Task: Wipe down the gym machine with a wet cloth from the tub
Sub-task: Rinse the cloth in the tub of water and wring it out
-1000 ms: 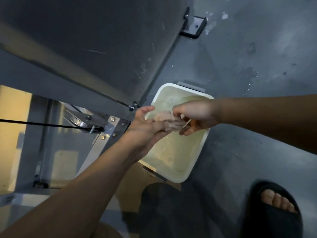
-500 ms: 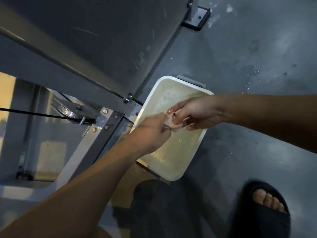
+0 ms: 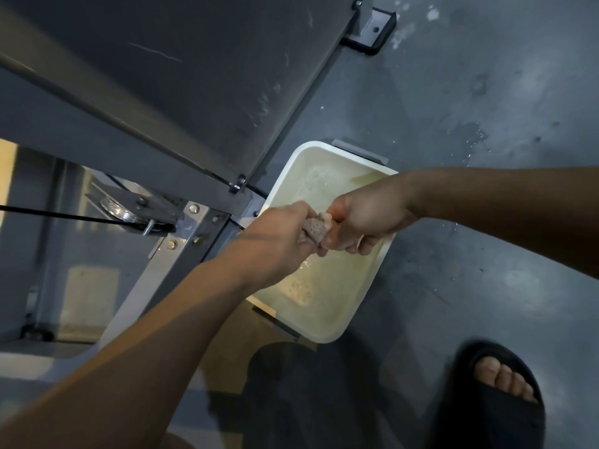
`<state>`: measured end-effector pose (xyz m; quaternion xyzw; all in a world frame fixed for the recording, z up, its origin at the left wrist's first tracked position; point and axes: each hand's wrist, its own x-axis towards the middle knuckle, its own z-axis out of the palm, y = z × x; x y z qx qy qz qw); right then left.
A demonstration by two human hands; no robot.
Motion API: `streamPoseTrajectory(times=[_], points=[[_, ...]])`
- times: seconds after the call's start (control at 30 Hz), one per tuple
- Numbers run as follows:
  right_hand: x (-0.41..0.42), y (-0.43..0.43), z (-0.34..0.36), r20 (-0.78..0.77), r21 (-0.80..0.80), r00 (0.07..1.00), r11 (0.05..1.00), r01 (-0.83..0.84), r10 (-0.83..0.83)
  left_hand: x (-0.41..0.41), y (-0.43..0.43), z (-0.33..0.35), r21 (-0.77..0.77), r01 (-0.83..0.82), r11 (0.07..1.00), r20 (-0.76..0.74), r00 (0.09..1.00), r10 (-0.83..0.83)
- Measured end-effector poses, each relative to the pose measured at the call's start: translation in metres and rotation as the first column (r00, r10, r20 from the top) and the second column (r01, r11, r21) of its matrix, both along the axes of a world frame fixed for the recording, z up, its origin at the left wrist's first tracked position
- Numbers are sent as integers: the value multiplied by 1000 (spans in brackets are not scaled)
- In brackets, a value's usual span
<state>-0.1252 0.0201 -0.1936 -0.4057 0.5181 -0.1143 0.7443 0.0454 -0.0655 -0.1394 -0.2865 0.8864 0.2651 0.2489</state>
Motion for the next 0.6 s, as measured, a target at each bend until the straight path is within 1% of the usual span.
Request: streamPoseTrajectory(times=[0.03,0.07,0.13,0.2,0.23,0.27,0.3,0.37,0.4,0.43,0.47,0.5,0.53,0.57,0.6], points=[[3,0,1,-156,-124,985,987,-100,80,0,-1,2,7,26,1000,30,999,-26],[7,0,2,-314,-236,940,949,-210,130,0,-1,2,13,38,999,63,997,-38],[14,0,-3,-554,-390,819,824,-411,146,1,0,-1,40,-6,999,117,993,1],[17,2,-10,-706,-447,700,697,-562,112,2,1,-6,135,-158,978,141,980,138],[18,4,-12,-753,-488,656,628,-607,50,3,0,-8,210,-260,942,146,961,233],[18,6,-16,-770,-558,635,542,-629,-56,4,-1,-10,300,-366,881,151,930,335],[18,9,-21,-759,-625,628,458,-632,-169,5,-3,-12,397,-469,789,170,882,439],[19,15,-28,-707,-706,632,359,-610,-317,7,-5,-14,560,-624,545,265,758,595],[20,16,-30,-686,-728,634,328,-602,-358,8,-5,-14,604,-658,450,297,709,639],[20,16,-32,-674,-738,654,348,-578,-344,8,-5,-15,621,-665,416,289,687,666],[20,14,-29,-653,-748,690,415,-519,-314,8,-6,-17,610,-651,452,245,697,674],[18,12,-24,-628,-723,733,546,-424,-263,8,-6,-17,561,-612,558,170,745,645],[15,9,-15,-591,-627,784,720,-299,-189,8,-6,-17,464,-542,701,85,814,574],[11,6,-8,-490,-477,861,869,-131,-140,9,-6,-16,337,-450,827,12,880,474],[9,3,-2,-320,-288,938,957,41,-136,10,-6,-13,217,-357,909,-49,926,375]])
